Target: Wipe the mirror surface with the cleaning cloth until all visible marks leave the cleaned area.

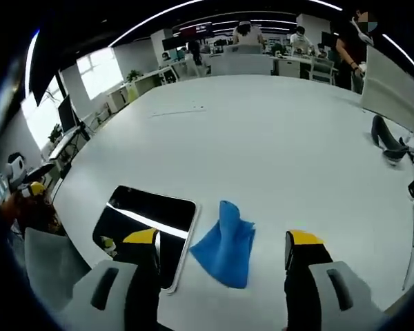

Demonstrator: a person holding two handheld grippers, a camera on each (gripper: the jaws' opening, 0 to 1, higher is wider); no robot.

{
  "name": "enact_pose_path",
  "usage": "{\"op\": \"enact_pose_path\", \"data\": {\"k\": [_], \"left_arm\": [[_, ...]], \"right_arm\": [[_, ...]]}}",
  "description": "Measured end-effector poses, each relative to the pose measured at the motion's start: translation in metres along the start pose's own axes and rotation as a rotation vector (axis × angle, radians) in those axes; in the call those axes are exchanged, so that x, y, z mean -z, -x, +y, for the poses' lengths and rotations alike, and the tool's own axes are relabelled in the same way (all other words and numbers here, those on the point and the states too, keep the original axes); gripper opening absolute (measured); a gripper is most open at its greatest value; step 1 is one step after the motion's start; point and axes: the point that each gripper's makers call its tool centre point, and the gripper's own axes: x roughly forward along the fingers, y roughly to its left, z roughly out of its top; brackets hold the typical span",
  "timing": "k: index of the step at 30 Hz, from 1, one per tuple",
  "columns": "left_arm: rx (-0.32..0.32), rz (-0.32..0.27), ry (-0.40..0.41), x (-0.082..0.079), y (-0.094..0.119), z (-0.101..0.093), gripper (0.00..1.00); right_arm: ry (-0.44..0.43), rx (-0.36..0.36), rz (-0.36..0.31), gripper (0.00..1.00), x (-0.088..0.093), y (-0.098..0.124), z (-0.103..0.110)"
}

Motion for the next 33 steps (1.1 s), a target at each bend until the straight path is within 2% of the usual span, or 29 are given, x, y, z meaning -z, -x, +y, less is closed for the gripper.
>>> {"op": "enact_pose_path", "data": {"k": [2, 8, 11, 19, 26, 30, 33], "left_arm": [[0.003, 0.003, -0.002, 0.002, 0.000, 0.001, 0.99], [0.015, 0.018, 0.000, 0.008, 0.000, 0.004, 0.99], [0.006, 0.027, 0.007, 0.010, 0.001, 0.008, 0.99], [0.007, 0.033, 0.002, 0.015, 0.000, 0.008, 0.98], [0.021, 0.036, -0.020, 0.008, -0.003, 0.002, 0.98], [0.016, 0.024, -0.022, 0.004, -0.002, 0.006, 0.98], [0.009, 0.027, -0.020, 0.007, 0.000, 0.010, 0.98]], "right_arm": [[0.005, 0.012, 0.038, 0.58, 0.010, -0.009, -0.003], [-0.004, 0.028, 0.064, 0.40, 0.021, -0.026, -0.004], [-0.013, 0.049, 0.088, 0.34, 0.027, -0.034, -0.008], [-0.009, 0.051, 0.108, 0.21, 0.027, -0.050, -0.005], [0.009, 0.120, 0.123, 0.05, 0.027, -0.054, -0.009], [-0.001, 0.113, 0.172, 0.07, 0.040, -0.060, -0.005], [-0.004, 0.138, 0.152, 0.03, 0.037, -0.059, -0.009]]}}
